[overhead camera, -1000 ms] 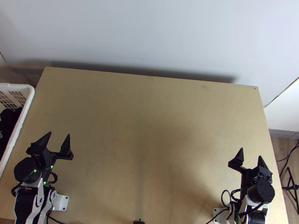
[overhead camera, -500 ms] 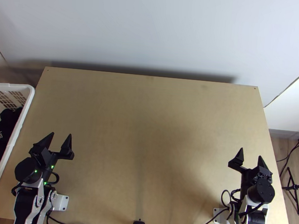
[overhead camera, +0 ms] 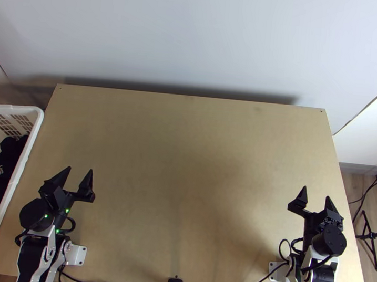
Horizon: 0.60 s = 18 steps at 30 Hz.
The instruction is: Fold the t-shirt
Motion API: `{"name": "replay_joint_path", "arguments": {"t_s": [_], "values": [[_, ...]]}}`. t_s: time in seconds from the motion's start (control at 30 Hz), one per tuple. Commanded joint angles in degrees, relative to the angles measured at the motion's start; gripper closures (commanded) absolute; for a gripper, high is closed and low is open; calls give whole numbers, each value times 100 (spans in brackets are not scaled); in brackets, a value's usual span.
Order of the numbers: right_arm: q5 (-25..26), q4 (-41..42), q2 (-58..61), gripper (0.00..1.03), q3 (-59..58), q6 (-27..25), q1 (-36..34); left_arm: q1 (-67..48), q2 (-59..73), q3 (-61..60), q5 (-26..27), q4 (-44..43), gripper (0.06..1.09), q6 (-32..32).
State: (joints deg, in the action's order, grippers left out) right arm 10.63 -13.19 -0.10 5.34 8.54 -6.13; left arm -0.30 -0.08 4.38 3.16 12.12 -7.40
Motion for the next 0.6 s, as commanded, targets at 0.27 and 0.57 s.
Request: {"name": "replay_joint_path", "arguments": {"t_s": [0.27, 0.57], "values": [[0, 1, 1, 4, 2, -10, -2, -14, 8, 1, -114, 27, 11, 248], [-9, 1, -8, 5, 11, 228, 305, -146, 34, -8, -122, 54, 11, 388]]}}
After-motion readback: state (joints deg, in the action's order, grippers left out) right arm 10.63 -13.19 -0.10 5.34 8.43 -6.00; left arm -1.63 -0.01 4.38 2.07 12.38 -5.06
